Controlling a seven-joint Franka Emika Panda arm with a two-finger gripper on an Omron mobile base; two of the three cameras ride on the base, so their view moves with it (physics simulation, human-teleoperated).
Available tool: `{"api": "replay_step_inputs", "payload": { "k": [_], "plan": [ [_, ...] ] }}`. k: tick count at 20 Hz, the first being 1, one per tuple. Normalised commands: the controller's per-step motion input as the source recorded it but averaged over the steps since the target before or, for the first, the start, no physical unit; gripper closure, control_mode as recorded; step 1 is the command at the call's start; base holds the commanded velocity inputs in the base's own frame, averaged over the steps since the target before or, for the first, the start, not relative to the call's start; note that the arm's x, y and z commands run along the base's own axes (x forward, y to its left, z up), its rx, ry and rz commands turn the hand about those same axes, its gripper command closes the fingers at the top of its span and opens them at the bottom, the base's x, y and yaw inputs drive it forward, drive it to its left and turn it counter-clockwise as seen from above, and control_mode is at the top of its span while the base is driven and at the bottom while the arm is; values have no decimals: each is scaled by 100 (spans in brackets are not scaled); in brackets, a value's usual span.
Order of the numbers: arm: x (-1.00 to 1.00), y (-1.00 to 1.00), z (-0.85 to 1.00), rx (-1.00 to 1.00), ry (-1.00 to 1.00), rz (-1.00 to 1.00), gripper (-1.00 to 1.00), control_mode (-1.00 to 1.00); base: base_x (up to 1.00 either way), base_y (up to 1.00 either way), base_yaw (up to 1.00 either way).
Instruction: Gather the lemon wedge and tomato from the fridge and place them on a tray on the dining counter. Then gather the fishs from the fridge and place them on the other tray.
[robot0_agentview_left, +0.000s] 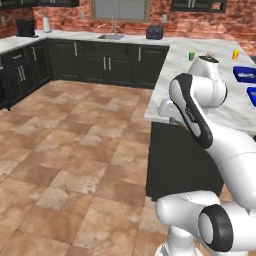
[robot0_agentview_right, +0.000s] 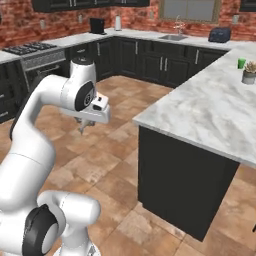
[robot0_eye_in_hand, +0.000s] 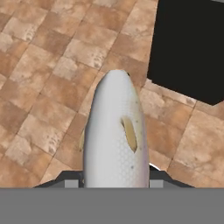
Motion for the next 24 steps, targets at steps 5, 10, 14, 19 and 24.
{"api": "replay_step_inputs", "payload": {
  "k": [5, 10, 14, 19, 24],
  "plan": [
    [0, 0, 0, 0, 0, 0, 100, 100, 1, -78, -30],
    [0, 0, 0, 0, 0, 0, 100, 100, 17, -94, -23],
    [0, 0, 0, 0, 0, 0, 100, 100, 28, -100, -15],
    [0, 0, 0, 0, 0, 0, 100, 100, 42, -100, -15],
    [0, 0, 0, 0, 0, 0, 100, 100, 31, -100, -16]
  ]
}}
